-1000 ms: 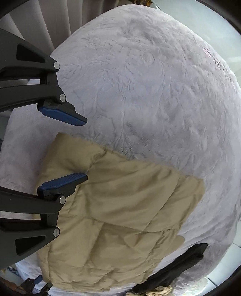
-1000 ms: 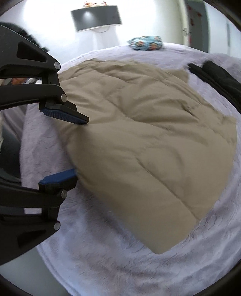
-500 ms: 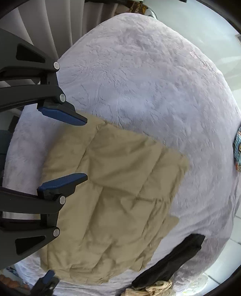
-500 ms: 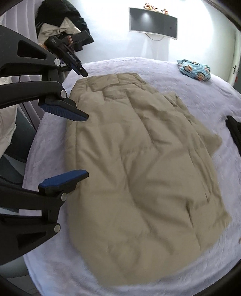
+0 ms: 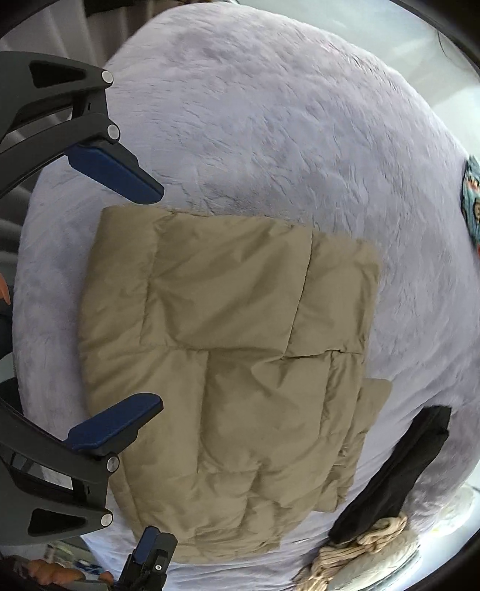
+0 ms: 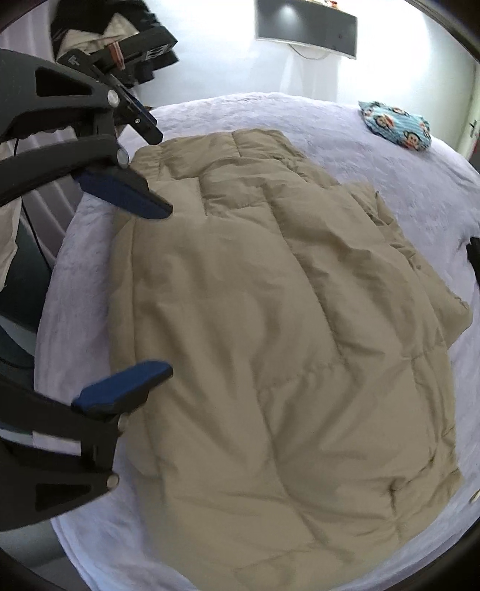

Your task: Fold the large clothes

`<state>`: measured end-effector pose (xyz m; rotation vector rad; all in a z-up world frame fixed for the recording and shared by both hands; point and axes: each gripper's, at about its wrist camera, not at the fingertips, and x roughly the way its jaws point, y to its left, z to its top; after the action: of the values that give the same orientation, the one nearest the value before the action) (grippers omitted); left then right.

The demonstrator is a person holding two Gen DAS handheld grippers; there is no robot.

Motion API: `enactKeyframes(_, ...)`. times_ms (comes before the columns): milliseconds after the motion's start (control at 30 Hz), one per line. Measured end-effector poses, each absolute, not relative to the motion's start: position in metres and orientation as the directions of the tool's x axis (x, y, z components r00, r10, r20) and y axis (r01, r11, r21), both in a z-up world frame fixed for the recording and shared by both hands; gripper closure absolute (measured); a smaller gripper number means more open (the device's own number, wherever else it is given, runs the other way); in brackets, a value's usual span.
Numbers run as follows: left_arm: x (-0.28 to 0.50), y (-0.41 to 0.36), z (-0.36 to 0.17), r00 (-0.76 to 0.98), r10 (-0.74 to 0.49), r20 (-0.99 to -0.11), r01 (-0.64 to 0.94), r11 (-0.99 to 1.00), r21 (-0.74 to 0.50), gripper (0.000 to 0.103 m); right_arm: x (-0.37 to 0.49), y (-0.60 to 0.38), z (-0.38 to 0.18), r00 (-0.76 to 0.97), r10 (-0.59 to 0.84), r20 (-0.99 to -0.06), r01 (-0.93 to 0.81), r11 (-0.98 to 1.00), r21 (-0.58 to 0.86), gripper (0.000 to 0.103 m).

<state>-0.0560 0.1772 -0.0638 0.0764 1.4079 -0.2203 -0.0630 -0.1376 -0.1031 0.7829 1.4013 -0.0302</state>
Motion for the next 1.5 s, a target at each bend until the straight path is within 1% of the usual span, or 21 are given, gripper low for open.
enactKeyframes(267,-0.043,0.191,-0.075,0.129,-0.136,-0.982,0.224,0.969,-0.105,0.0,-0.061,-0.114,-0.107,0.206,0.357,-0.911,0.492,0.767,0.412,0.019)
enactKeyframes(300,-0.041,0.193,-0.077,0.126,-0.138,-0.982,0.225,0.968,-0.108,0.0,-0.059,-0.111,-0.107,0.205,0.348,-0.915,0.49,0.773,0.404,0.015)
enactKeyframes(367,-0.039,0.195,-0.081,0.12,-0.145,-0.982,0.224,0.968,-0.115,0.0,-0.057,-0.106,-0.11,0.191,0.337,-0.922,0.486,0.783,0.388,0.0)
enactKeyframes(567,-0.028,0.206,-0.089,0.124,-0.177,-0.976,0.243,0.96,-0.143,0.0,-0.046,-0.096,-0.127,0.106,0.327,-0.939,0.481,0.81,0.336,0.0)
enactKeyframes(667,-0.015,0.221,-0.094,0.128,-0.211,-0.969,0.24,0.955,-0.176,0.0,-0.041,-0.094,-0.128,0.09,0.322,-0.943,0.468,0.822,0.325,0.0)
enactKeyframes(733,-0.005,0.233,-0.101,0.098,-0.26,-0.961,0.231,0.945,-0.232,0.0,-0.04,-0.094,-0.13,0.08,0.316,-0.946,0.466,0.827,0.315,0.0)
enactKeyframes(833,0.008,0.249,-0.113,0.028,-0.381,-0.924,0.207,0.907,-0.368,0.0,-0.039,-0.095,-0.134,0.065,0.312,-0.948,0.476,0.825,0.305,0.0)
enactKeyframes(933,0.018,0.256,-0.123,-0.011,-0.442,-0.897,0.231,0.872,-0.432,0.0,-0.039,-0.095,-0.136,0.053,0.307,-0.95,0.477,0.828,0.295,0.0)
enactKeyframes(1000,0.025,0.257,-0.135,-0.074,-0.517,-0.853,0.233,0.822,-0.519,0.0,-0.039,-0.09,-0.139,0.044,0.302,-0.952,0.477,0.831,0.285,0.0)
enactKeyframes(1067,0.033,0.255,-0.15,-0.139,-0.583,-0.801,0.202,0.775,-0.599,0.001,-0.04,-0.086,-0.141,0.038,0.299,-0.954,0.478,0.832,0.279,0.0)
enactKeyframes(1100,0.037,0.251,-0.158,-0.159,-0.595,-0.788,0.194,0.763,-0.616,0.0,-0.04,-0.085,-0.142,0.037,0.299,-0.954,0.478,0.833,0.279,0.0)
enactKeyframes(1300,0.049,0.21,-0.177,-0.211,-0.614,-0.761,0.244,0.721,-0.649,0.0,-0.039,-0.084,-0.144,0.028,0.301,-0.953,0.483,0.831,0.276,0.0)
enactKeyframes(1500,0.053,0.18,-0.193,-0.276,-0.558,-0.783,0.306,0.721,-0.622,0.0,-0.04,-0.089,-0.142,0.034,0.307,-0.951,0.499,0.819,0.283,0.0)
